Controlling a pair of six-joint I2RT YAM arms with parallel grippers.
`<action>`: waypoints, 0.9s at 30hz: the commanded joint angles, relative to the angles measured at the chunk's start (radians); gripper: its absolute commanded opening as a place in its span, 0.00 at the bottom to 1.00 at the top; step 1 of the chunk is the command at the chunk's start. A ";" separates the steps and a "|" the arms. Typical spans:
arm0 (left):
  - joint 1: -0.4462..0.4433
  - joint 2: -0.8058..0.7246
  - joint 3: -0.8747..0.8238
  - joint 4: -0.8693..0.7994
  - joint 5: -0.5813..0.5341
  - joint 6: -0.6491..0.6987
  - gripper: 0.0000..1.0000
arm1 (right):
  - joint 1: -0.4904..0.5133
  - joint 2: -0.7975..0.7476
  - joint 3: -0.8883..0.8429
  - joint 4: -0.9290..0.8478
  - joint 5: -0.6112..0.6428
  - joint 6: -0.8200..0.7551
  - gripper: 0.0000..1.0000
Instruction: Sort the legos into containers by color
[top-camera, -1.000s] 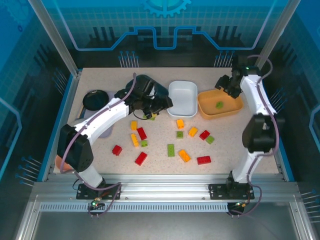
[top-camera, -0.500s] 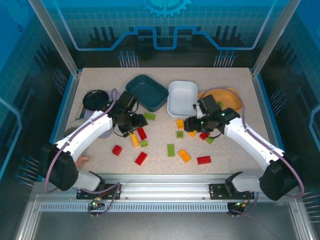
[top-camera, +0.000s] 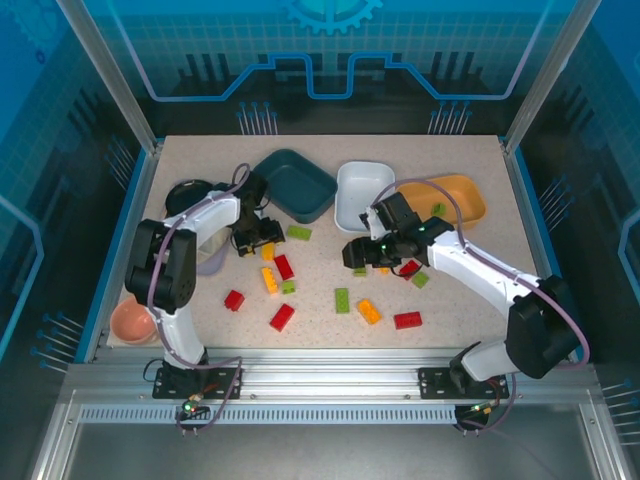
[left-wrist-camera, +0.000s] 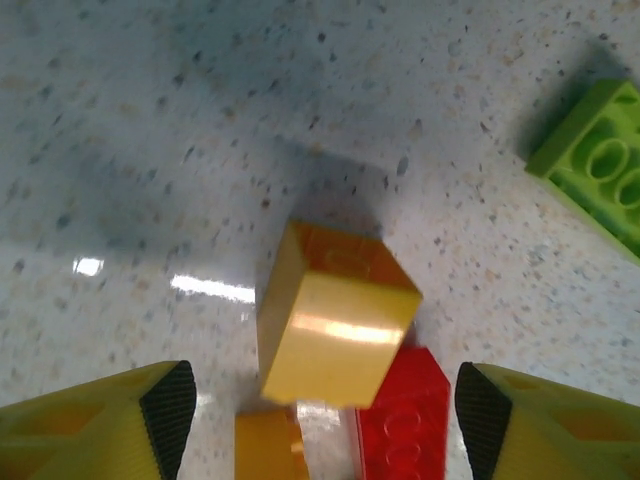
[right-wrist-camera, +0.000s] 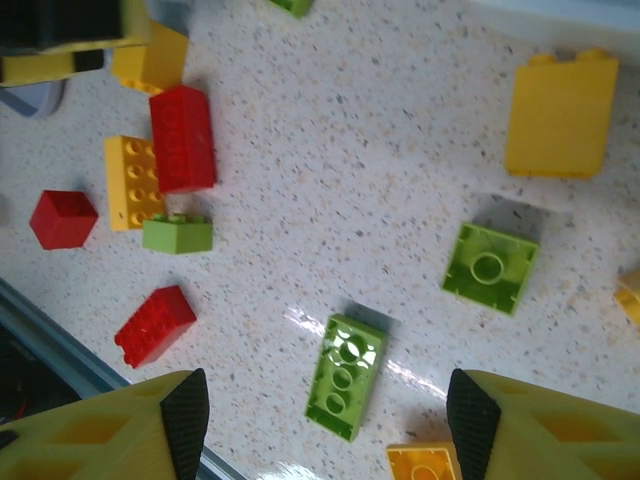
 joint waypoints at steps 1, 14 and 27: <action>0.008 0.053 0.070 -0.009 -0.017 0.092 0.68 | 0.009 0.026 0.046 0.002 -0.039 -0.017 0.67; 0.003 0.081 0.018 -0.015 -0.057 0.103 0.43 | 0.003 0.066 0.082 -0.015 -0.023 -0.007 0.66; -0.003 -0.042 0.226 -0.102 -0.065 0.035 0.26 | -0.093 -0.092 0.093 -0.008 0.095 0.104 0.62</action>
